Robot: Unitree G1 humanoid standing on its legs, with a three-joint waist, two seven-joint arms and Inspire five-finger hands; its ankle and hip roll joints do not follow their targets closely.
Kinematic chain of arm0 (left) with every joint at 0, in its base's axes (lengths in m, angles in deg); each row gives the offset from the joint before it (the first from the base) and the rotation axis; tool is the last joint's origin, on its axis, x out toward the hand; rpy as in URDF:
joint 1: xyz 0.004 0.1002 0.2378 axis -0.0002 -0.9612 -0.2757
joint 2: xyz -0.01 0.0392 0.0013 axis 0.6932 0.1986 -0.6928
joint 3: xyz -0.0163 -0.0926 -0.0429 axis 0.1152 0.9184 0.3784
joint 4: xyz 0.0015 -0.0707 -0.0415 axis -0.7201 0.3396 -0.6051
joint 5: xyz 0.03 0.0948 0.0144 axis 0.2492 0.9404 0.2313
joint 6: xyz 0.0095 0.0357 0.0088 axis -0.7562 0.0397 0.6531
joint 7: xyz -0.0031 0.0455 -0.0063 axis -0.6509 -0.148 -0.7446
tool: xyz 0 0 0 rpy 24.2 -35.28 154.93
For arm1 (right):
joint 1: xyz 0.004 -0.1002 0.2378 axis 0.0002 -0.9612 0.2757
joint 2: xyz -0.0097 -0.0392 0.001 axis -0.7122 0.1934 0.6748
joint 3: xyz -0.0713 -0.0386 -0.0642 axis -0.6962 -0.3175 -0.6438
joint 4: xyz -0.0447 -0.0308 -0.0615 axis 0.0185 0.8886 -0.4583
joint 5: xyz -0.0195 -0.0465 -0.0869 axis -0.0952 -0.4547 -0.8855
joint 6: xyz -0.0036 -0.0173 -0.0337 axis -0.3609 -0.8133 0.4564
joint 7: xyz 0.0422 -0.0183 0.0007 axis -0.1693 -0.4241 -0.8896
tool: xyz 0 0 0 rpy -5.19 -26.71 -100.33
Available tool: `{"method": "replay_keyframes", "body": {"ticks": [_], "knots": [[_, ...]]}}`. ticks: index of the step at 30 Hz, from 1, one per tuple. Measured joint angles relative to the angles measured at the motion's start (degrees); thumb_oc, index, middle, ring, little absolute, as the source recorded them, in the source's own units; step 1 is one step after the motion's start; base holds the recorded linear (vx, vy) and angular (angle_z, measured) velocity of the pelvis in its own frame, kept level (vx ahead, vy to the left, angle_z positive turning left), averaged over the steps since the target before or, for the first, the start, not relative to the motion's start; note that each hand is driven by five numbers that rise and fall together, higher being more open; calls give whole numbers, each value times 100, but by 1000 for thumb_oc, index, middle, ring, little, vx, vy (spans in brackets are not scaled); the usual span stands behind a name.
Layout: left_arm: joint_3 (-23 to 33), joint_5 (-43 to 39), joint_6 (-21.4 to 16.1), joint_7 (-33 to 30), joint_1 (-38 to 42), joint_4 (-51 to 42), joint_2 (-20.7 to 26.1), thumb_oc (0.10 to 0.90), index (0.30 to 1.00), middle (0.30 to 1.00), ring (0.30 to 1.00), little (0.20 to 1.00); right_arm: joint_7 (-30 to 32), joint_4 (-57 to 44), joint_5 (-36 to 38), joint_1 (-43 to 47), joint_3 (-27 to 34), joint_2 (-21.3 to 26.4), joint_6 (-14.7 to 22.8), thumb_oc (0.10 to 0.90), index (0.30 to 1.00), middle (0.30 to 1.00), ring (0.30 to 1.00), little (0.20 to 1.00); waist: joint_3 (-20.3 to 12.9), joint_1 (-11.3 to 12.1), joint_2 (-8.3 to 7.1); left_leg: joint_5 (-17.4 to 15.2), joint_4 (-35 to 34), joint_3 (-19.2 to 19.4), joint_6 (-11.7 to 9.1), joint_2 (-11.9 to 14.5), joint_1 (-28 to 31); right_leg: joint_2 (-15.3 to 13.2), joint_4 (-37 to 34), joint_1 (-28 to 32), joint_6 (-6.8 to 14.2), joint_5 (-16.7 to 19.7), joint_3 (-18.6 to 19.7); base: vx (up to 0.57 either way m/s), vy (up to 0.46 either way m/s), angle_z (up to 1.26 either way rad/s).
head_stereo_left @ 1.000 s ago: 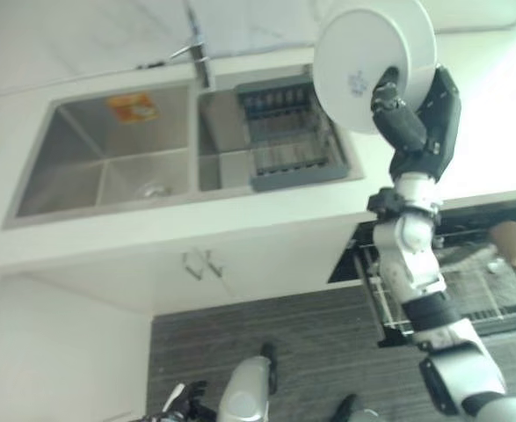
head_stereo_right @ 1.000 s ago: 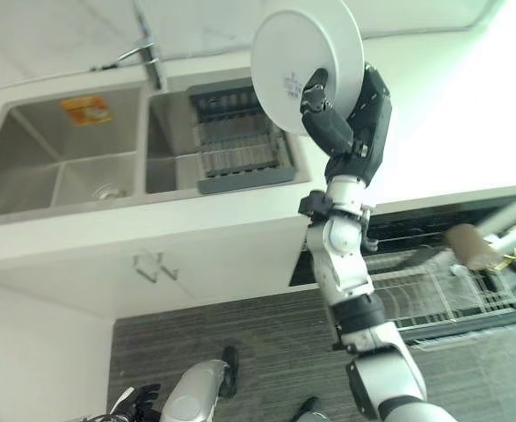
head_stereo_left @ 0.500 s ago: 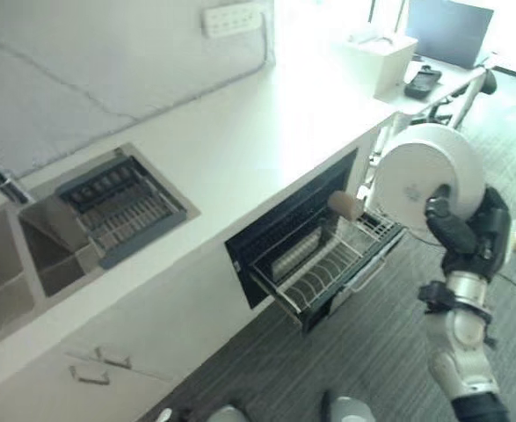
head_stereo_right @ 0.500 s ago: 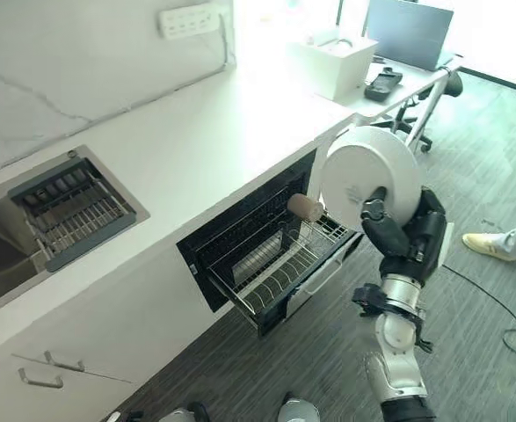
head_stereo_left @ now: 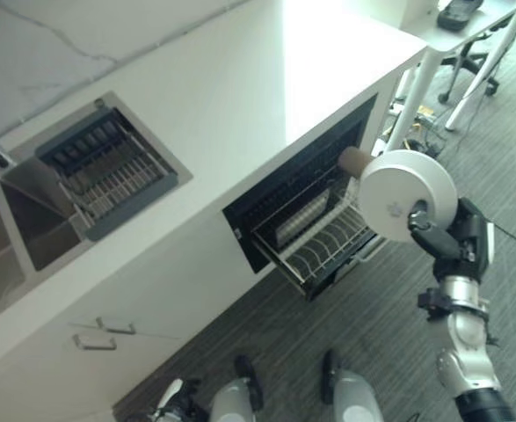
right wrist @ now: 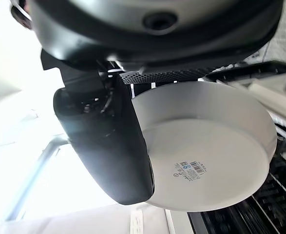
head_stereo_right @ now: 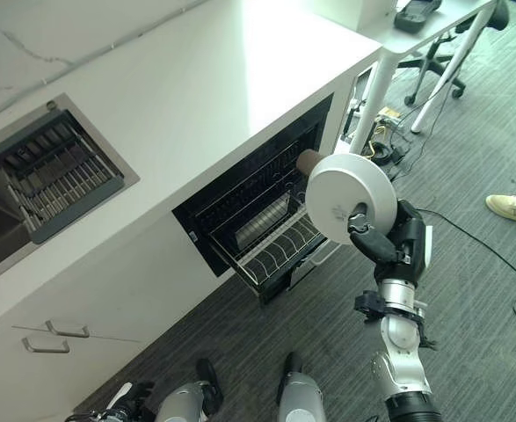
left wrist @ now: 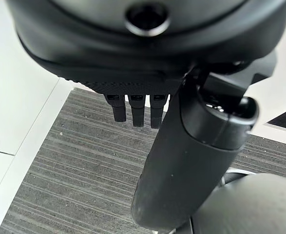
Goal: Place the dishes in the dishwasher.
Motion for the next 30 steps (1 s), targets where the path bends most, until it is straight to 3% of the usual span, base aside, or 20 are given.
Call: {"method": "replay_keyframes", "body": {"ticks": [10,16,24,30], "knots": [[-154,113,54,230,462,-110,42,800,900,900,900,900,-238,837,-251,1117,-170,195,-227,400,300,300,300,300,369,429,86,22,64,-243,55,-112,-229,-71,-74,0,34,42,-194,-41,10,13],[-154,290,-107,315,525,-91,28,800,900,900,900,900,-240,837,-656,1152,-353,194,-346,400,300,300,300,300,458,471,112,17,73,-373,94,-170,-288,-113,-185,114,78,90,-341,-3,30,12],[-309,489,-263,343,808,-104,58,800,900,900,900,900,794,2070,-2258,2299,-561,813,-1389,400,300,300,300,300,841,735,178,13,215,-513,114,-187,-467,-134,-182,75,56,125,-458,-41,16,7],[-462,497,-325,338,937,-224,85,800,900,900,900,900,1367,2723,-2981,3287,-925,1395,-1835,400,300,300,300,300,982,949,240,-11,414,-628,204,-240,-802,-191,-32,-146,70,172,-531,-37,4,9]]}}
